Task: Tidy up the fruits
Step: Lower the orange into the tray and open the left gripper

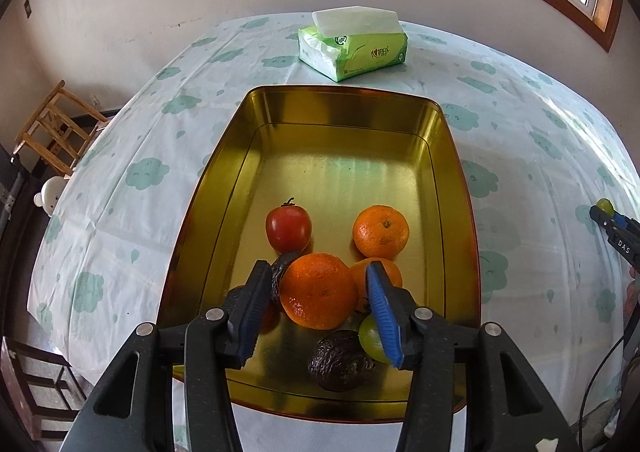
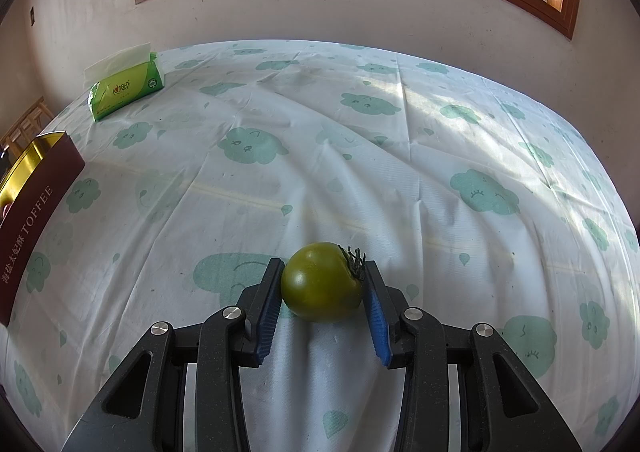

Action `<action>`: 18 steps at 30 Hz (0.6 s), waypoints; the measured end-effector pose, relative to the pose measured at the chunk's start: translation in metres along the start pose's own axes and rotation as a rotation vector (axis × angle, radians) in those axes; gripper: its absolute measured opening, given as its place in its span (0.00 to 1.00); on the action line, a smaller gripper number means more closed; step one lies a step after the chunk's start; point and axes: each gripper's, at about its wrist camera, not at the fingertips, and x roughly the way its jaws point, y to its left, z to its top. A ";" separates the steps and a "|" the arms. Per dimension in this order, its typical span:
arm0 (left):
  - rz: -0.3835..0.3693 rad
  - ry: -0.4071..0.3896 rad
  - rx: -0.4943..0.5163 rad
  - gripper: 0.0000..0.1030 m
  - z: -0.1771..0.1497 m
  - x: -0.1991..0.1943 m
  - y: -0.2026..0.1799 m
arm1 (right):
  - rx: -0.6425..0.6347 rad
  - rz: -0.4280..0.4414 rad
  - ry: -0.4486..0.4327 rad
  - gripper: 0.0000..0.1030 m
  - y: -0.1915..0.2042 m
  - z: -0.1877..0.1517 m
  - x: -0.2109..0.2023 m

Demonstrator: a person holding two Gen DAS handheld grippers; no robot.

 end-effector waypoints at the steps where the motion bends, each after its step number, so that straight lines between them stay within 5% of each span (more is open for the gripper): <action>1: 0.001 -0.003 0.002 0.45 0.000 -0.001 0.000 | 0.000 0.000 0.000 0.39 0.000 0.000 0.000; 18: 0.059 -0.077 -0.008 0.47 -0.003 -0.026 -0.001 | 0.000 0.000 0.000 0.39 0.000 0.000 0.000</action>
